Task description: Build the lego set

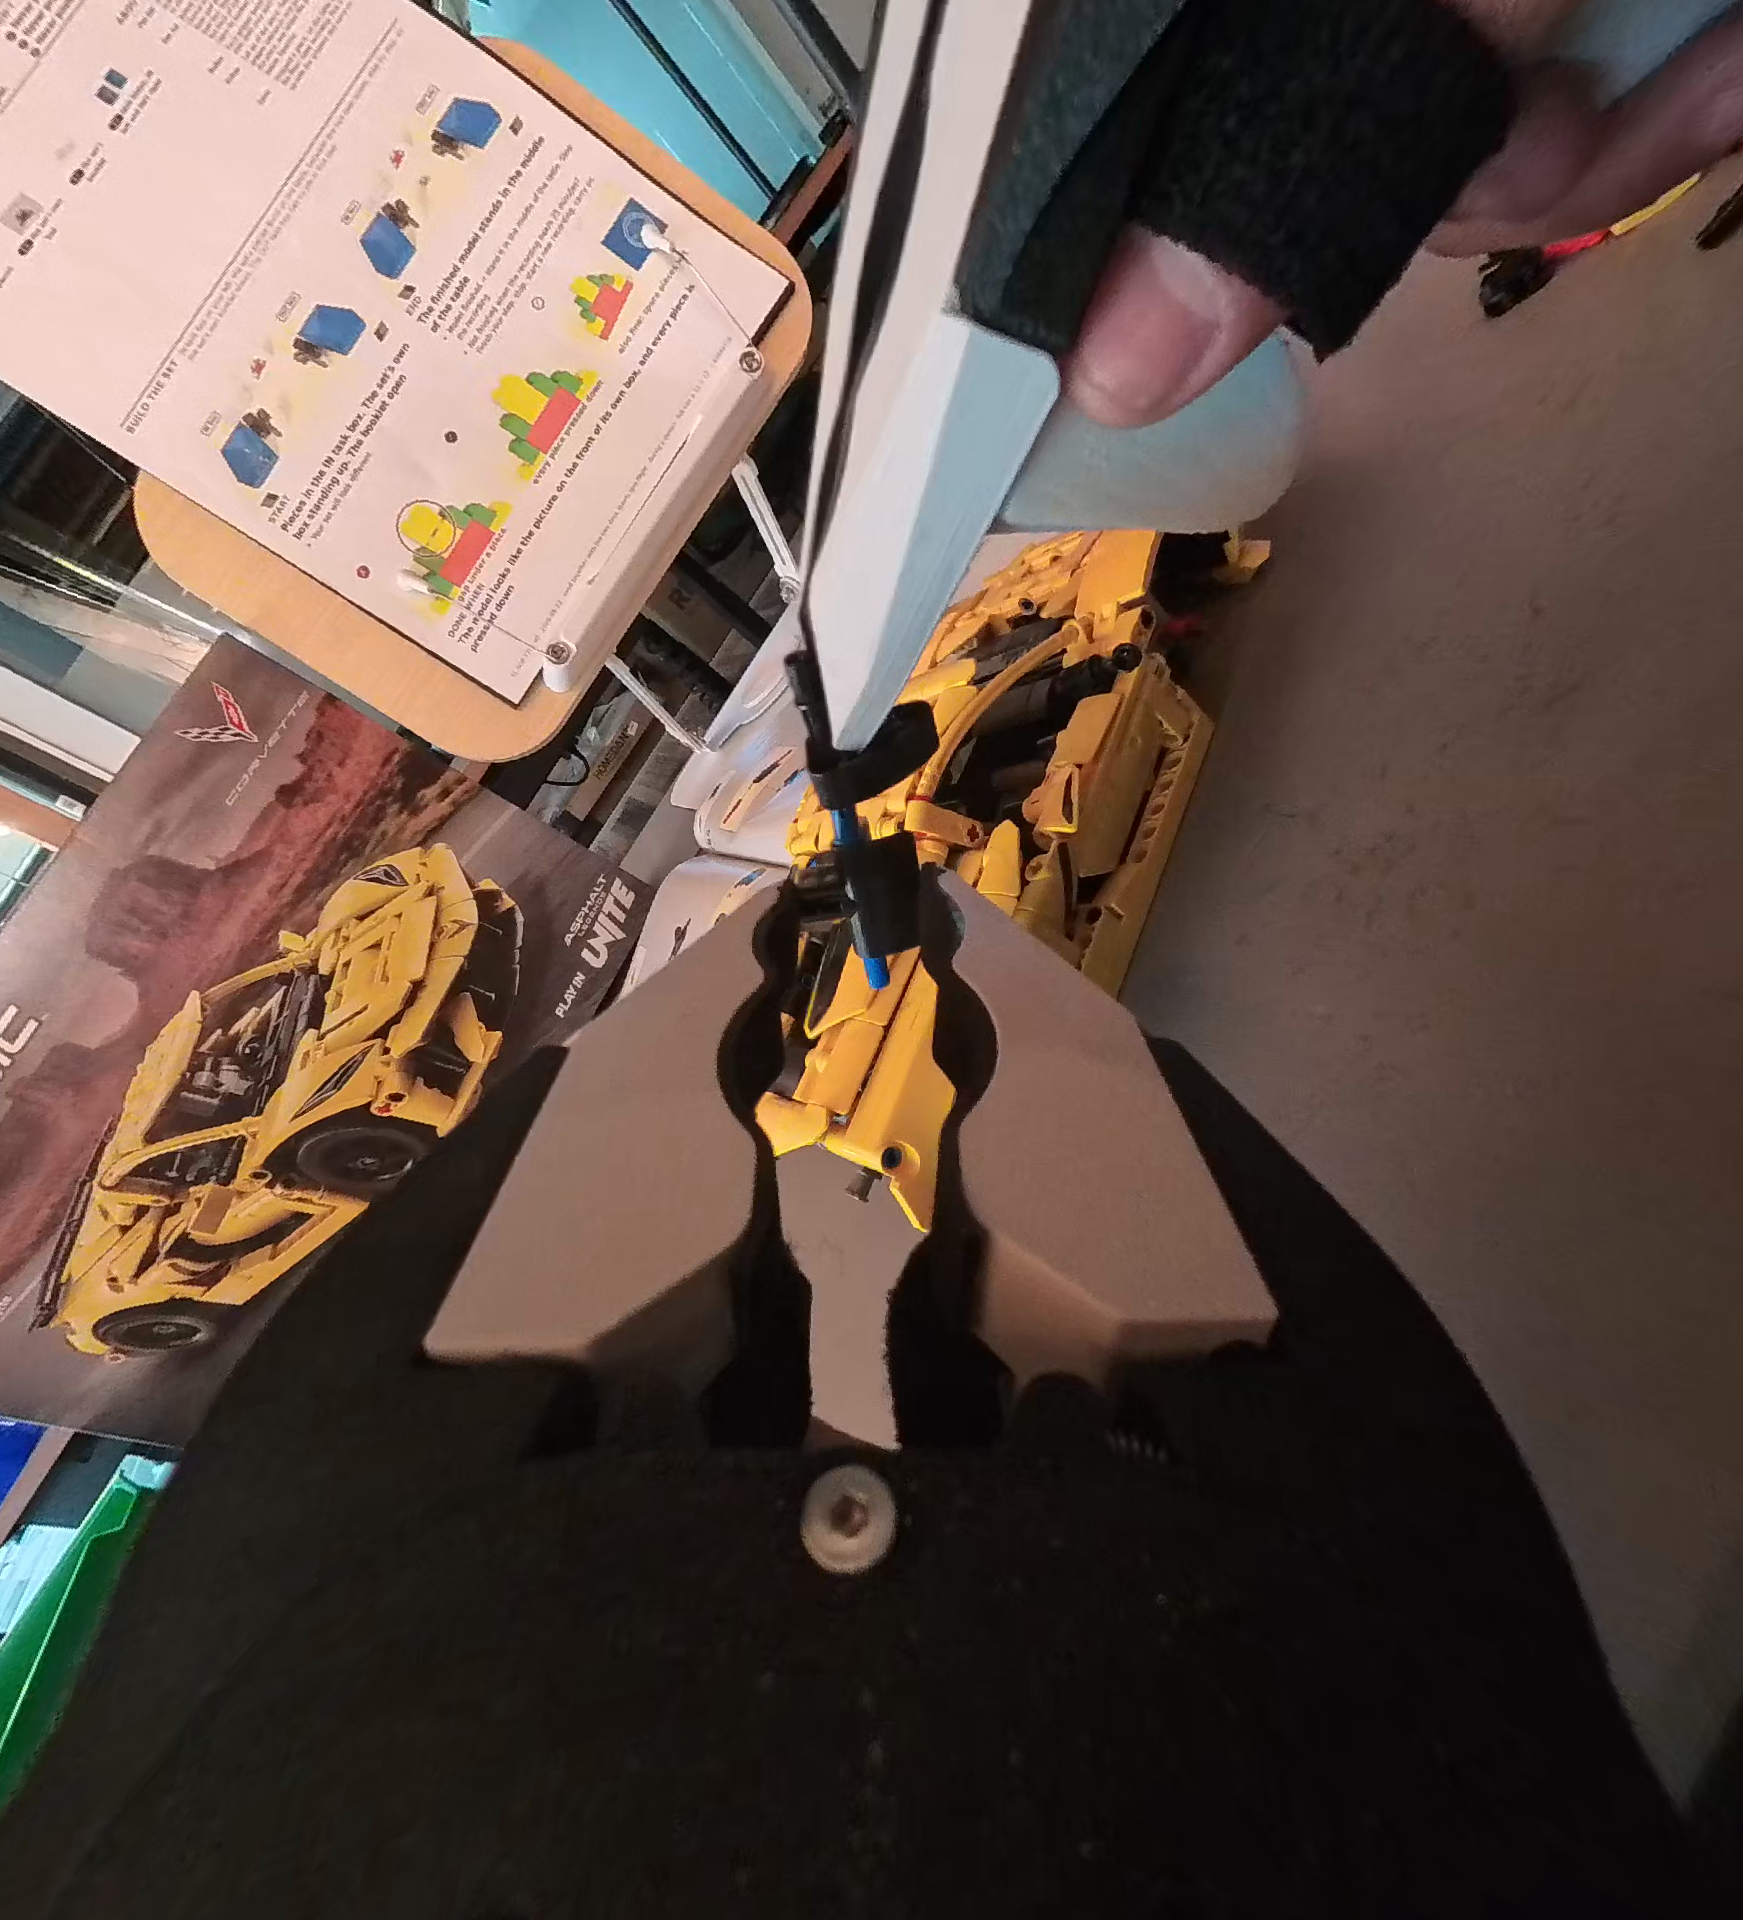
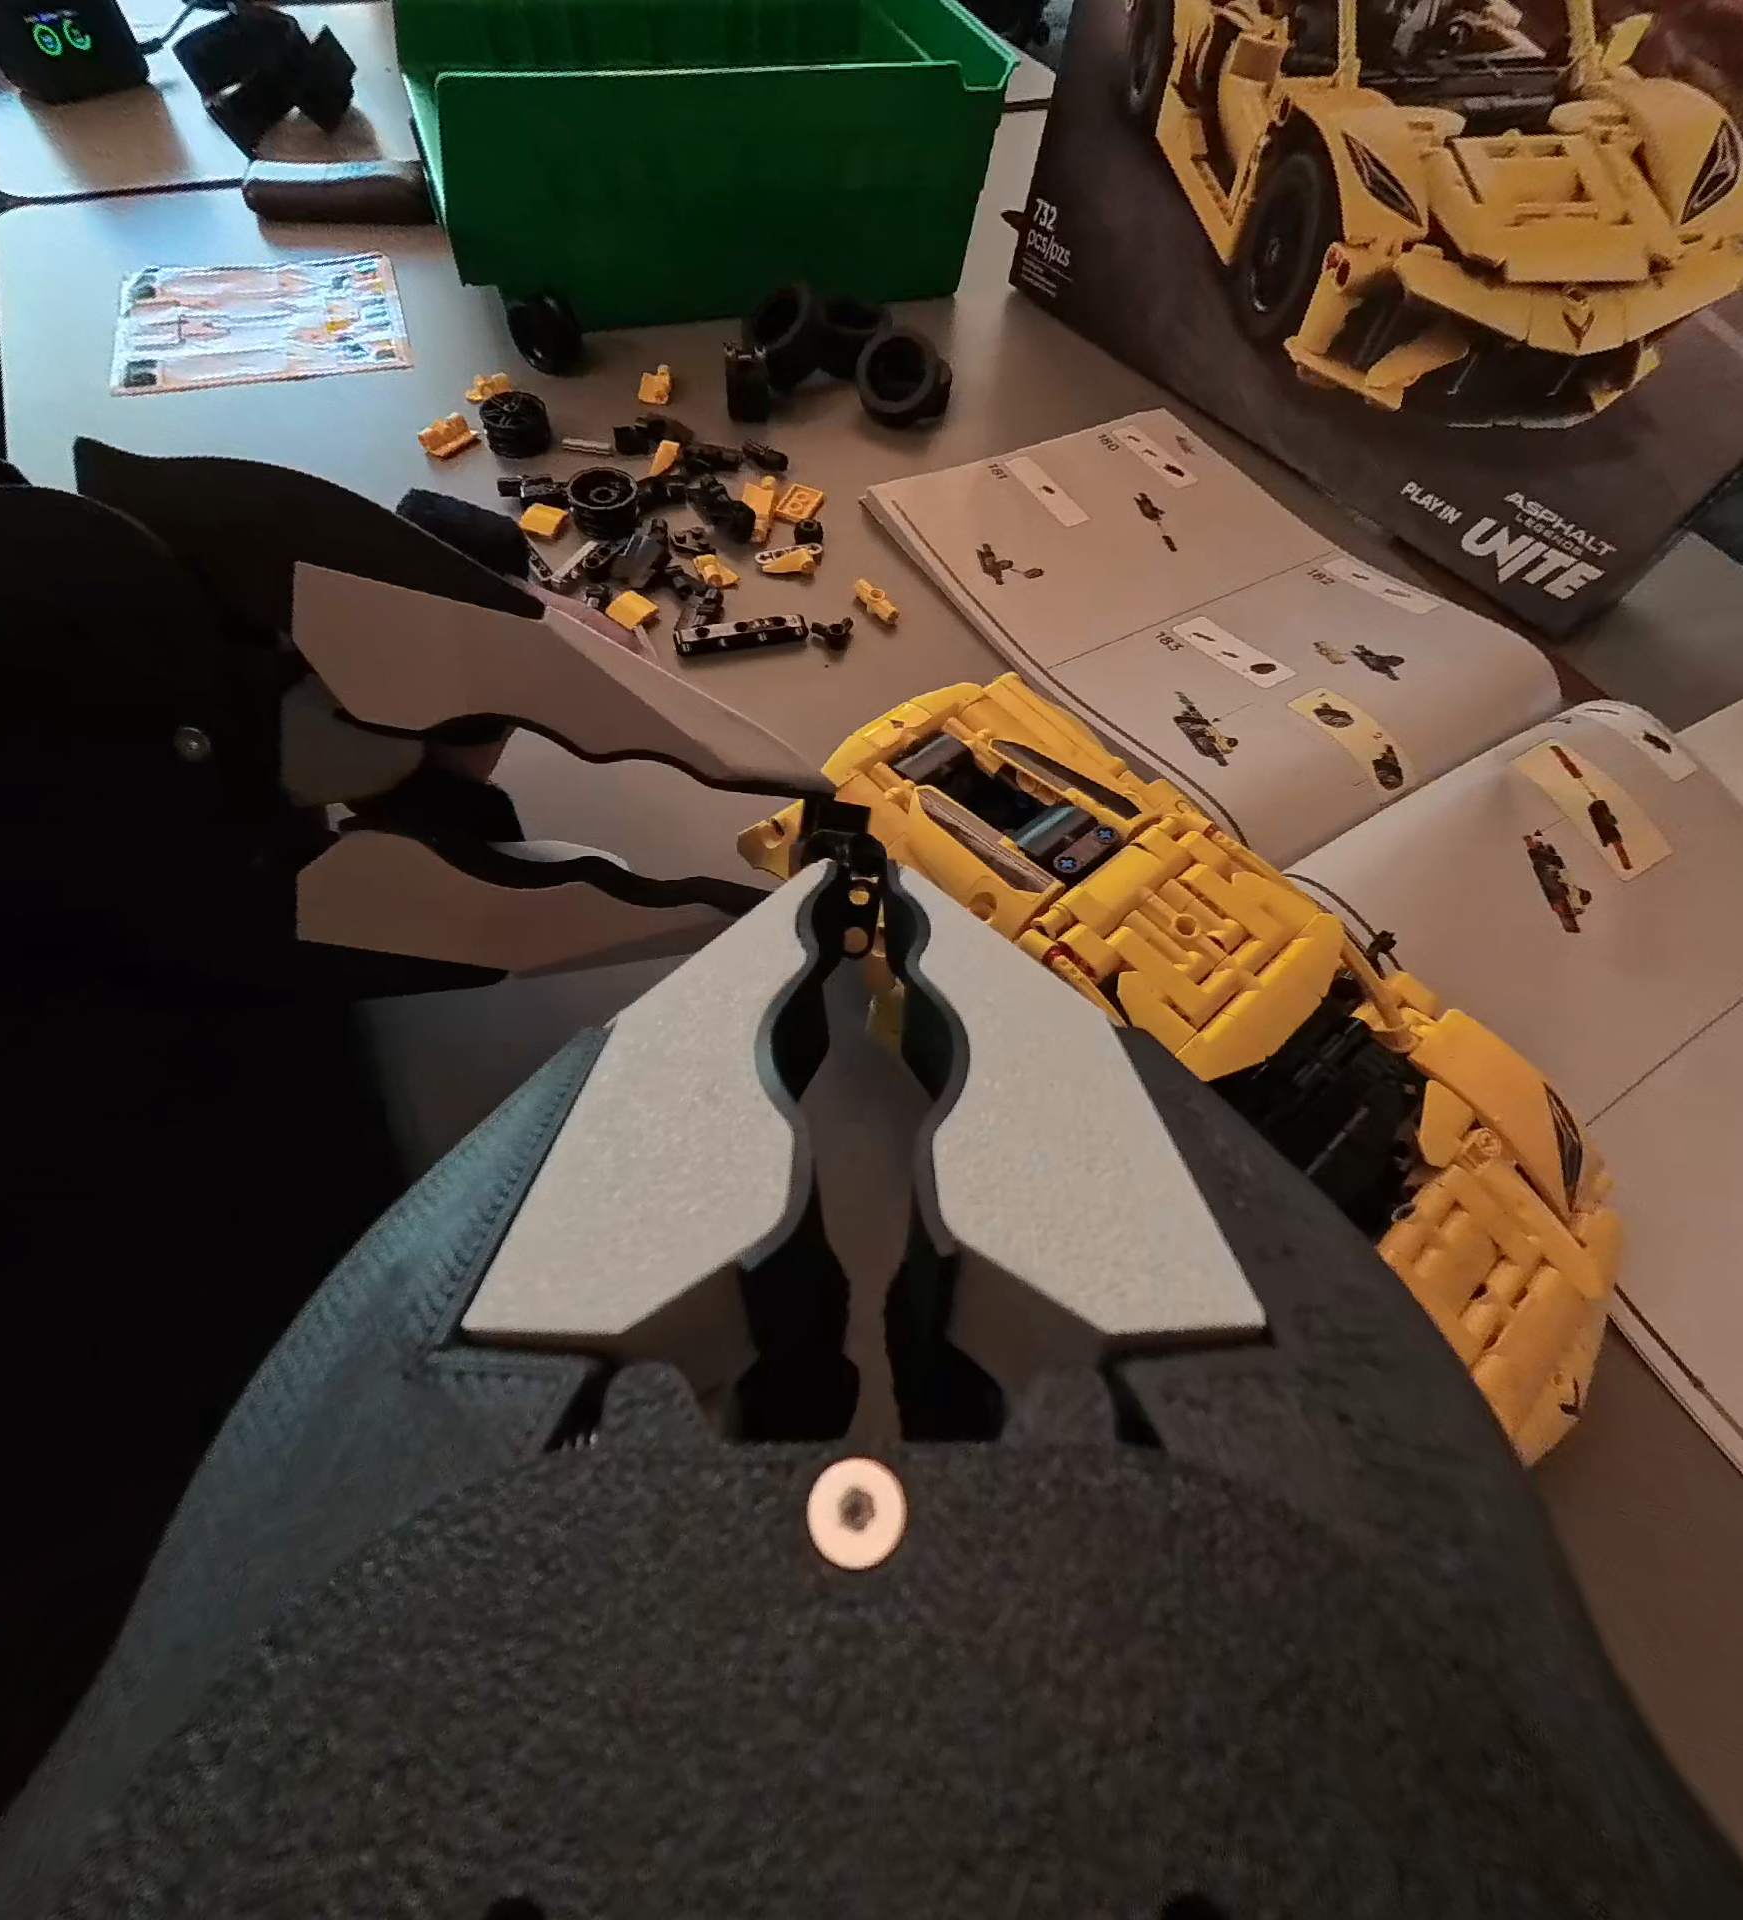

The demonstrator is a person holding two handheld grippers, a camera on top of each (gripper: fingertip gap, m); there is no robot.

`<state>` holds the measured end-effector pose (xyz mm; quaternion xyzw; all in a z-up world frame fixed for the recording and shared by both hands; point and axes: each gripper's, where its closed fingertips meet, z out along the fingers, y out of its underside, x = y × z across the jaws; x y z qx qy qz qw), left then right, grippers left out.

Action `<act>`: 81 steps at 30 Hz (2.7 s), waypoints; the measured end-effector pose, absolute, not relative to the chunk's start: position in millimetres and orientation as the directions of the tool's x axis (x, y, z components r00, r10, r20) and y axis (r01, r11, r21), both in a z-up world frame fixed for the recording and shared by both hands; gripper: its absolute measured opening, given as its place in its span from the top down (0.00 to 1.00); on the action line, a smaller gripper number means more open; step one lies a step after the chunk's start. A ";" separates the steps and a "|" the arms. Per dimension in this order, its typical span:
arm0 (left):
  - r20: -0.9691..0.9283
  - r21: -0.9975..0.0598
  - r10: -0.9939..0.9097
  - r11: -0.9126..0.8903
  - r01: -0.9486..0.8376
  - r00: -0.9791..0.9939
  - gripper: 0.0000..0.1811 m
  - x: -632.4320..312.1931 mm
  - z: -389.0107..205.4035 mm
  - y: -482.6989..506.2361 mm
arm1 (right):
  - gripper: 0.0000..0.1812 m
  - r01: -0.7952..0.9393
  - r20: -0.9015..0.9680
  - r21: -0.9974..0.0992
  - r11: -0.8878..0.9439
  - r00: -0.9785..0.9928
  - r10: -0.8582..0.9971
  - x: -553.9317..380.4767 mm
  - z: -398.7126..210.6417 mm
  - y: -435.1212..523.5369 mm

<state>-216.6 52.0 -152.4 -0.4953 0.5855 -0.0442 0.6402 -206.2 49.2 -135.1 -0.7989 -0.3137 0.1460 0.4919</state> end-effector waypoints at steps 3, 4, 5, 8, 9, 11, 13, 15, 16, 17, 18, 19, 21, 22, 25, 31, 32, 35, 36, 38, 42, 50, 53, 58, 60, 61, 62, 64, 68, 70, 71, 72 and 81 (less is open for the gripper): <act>-0.700 -0.691 -0.646 0.506 -0.517 0.304 0.88 -216.4 -152.8 50.1 | 0.97 0.348 0.058 -0.877 -0.331 0.761 0.646 -203.9 -135.8 49.8; -0.698 -0.692 -0.651 0.505 -0.516 0.298 0.88 -216.1 -153.8 49.3 | 0.97 0.349 0.055 -0.874 -0.338 0.762 0.645 -202.8 -137.1 49.8; -0.696 -0.692 -0.656 0.505 -0.515 0.292 0.88 -215.8 -154.9 48.5 | 0.97 0.351 0.052 -0.871 -0.343 0.760 0.647 -202.4 -138.1 49.1; -0.680 -0.704 -0.678 0.496 -0.508 0.279 0.88 -214.8 -157.3 46.6 | 0.97 0.342 0.032 -0.870 -0.354 0.756 0.654 -202.0 -138.5 46.4; -0.678 -0.704 -0.681 0.493 -0.511 0.277 0.88 -214.8 -158.4 46.7 | 0.97 0.330 0.023 -0.875 -0.354 0.759 0.651 -200.9 -137.0 45.9; -0.680 -0.701 -0.679 0.490 -0.518 0.278 0.88 -215.3 -159.4 47.8 | 0.97 0.312 0.005 -0.880 -0.359 0.761 0.649 -195.7 -135.2 43.3; -0.675 -0.704 -0.682 0.481 -0.522 0.282 0.88 -216.3 -160.2 49.3 | 0.97 0.334 -0.007 -0.852 -0.403 0.763 0.647 -185.7 -144.8 38.7; -0.667 -0.712 -0.688 0.474 -0.519 0.286 0.88 -216.5 -160.0 49.9 | 0.97 0.439 -0.046 -0.734 -0.519 0.729 0.683 -178.7 -180.1 23.1; -0.658 -0.719 -0.697 0.470 -0.513 0.285 0.88 -216.1 -160.1 49.2 | 0.96 0.488 -0.060 -0.667 -0.563 0.719 0.693 -174.8 -198.6 15.0; -0.648 -0.726 -0.708 0.464 -0.508 0.281 0.88 -215.4 -160.8 48.2 | 0.96 0.513 -0.069 -0.634 -0.578 0.707 0.704 -174.1 -211.0 8.8; -0.637 -0.734 -0.720 0.457 -0.502 0.275 0.88 -214.6 -161.7 47.0 | 0.97 0.520 -0.096 -0.620 -0.588 0.693 0.715 -177.3 -218.8 2.3; -0.626 -0.742 -0.732 0.451 -0.497 0.270 0.88 -213.9 -162.3 45.9 | 0.97 0.526 -0.123 -0.601 -0.602 0.684 0.720 -180.1 -225.6 -3.7; -0.603 -0.756 -0.754 0.435 -0.488 0.262 0.88 -212.9 -164.0 44.0 | 0.97 0.554 -0.106 -0.569 -0.608 0.684 0.722 -178.4 -238.8 -8.3; -0.595 -0.760 -0.761 0.428 -0.490 0.258 0.88 -212.6 -165.4 43.8 | 0.96 0.555 -0.099 -0.575 -0.601 0.682 0.725 -178.8 -241.3 -8.2; -0.593 -0.759 -0.766 0.429 -0.489 0.248 0.88 -211.4 -166.6 42.2 | 0.93 0.530 -0.120 -0.590 -0.608 0.688 0.716 -179.0 -241.5 -7.3; -0.637 -0.734 -0.732 0.481 -0.480 0.241 0.88 -209.0 -162.1 37.5 | 0.80 0.271 -0.184 -0.829 -0.489 0.694 0.696 -198.4 -178.0 20.7; -0.649 -0.724 -0.724 0.494 -0.482 0.233 0.88 -207.9 -162.3 35.8 | 0.81 0.209 -0.219 -0.851 -0.481 0.692 0.688 -202.9 -168.7 24.1; -0.669 -0.703 -0.715 0.521 -0.484 0.203 0.88 -204.7 -165.1 30.5 | 0.85 0.133 -0.267 -0.868 -0.479 0.688 0.675 -211.6 -161.9 30.7; -0.670 -0.702 -0.717 0.526 -0.480 0.195 0.87 -204.1 -165.5 28.9 | 0.86 0.133 -0.268 -0.865 -0.483 0.692 0.671 -211.9 -163.7 32.5; -0.664 -0.708 -0.723 0.527 -0.470 0.189 0.88 -203.7 -165.1 26.7 | 0.90 0.131 -0.269 -0.863 -0.487 0.697 0.665 -210.8 -165.8 35.1; -0.540 -0.817 -0.805 0.431 -0.383 0.247 0.87 -203.0 -157.4 27.4 | 0.92 0.029 -0.388 -0.847 -0.530 0.649 0.655 -208.3 -159.7 34.6; 0.356 -0.930 -0.935 -0.354 0.102 0.000 0.85 -216.3 -100.7 19.6 | 0.92 -0.333 -0.500 -0.858 -0.392 0.361 0.787 -213.9 -96.8 23.6; 0.412 -0.899 -0.910 -0.415 0.137 -0.056 0.91 -221.4 -95.2 20.1 | 0.93 -0.308 -0.457 -0.882 -0.357 0.371 0.808 -222.3 -98.6 21.8; 0.501 -0.844 -0.849 -0.522 0.119 -0.169 0.91 -221.7 -94.4 13.7 | 0.92 -0.339 -0.465 -0.869 -0.361 0.307 0.830 -225.3 -95.4 17.3; 0.508 -0.839 -0.844 -0.530 0.120 -0.174 0.91 -222.3 -94.5 14.1 | 0.92 -0.340 -0.450 -0.876 -0.343 0.316 0.835 -225.4 -95.2 17.7; 0.515 -0.833 -0.837 -0.539 0.122 -0.183 0.90 -222.6 -93.8 13.7 | 0.92 -0.353 -0.446 -0.874 -0.334 0.310 0.840 -225.3 -92.4 17.2; 0.519 -0.828 -0.833 -0.545 0.128 -0.193 0.89 -223.3 -92.4 13.4 | 0.93 -0.356 -0.448 -0.872 -0.337 0.301 0.842 -226.3 -91.5 16.8; 0.515 -0.830 -0.834 -0.543 0.129 -0.201 0.91 -224.3 -91.9 13.0 | 0.93 -0.351 -0.449 -0.872 -0.340 0.298 0.842 -227.9 -92.7 16.5; 0.558 -0.805 -0.792 -0.589 0.071 -0.248 0.92 -225.1 -98.4 8.6 | 0.90 -0.245 -0.335 -0.935 -0.256 0.377 0.863 -223.1 -97.5 13.4; 0.607 -0.773 -0.747 -0.634 0.017 -0.272 0.92 -224.9 -105.5 6.9 | 0.81 -0.061 -0.147 -0.989 -0.134 0.463 0.874 -216.7 -100.4 12.8; 0.630 -0.756 -0.722 -0.655 -0.012 -0.284 0.92 -224.0 -109.1 5.1 | 0.79 0.035 -0.050 -0.997 -0.075 0.474 0.879 -216.1 -100.7 9.7; 0.647 -0.742 -0.701 -0.669 -0.040 -0.300 0.92 -223.3 -111.5 2.2 | 0.76 0.115 0.034 -0.993 -0.021 0.461 0.887 -217.9 -100.8 4.6; 0.650 -0.748 -0.647 -0.637 -0.185 -0.398 0.92 -220.3 -118.1 -30.2 | 0.85 0.398 0.312 -0.898 0.186 0.280 0.908 -236.7 -125.8 -23.7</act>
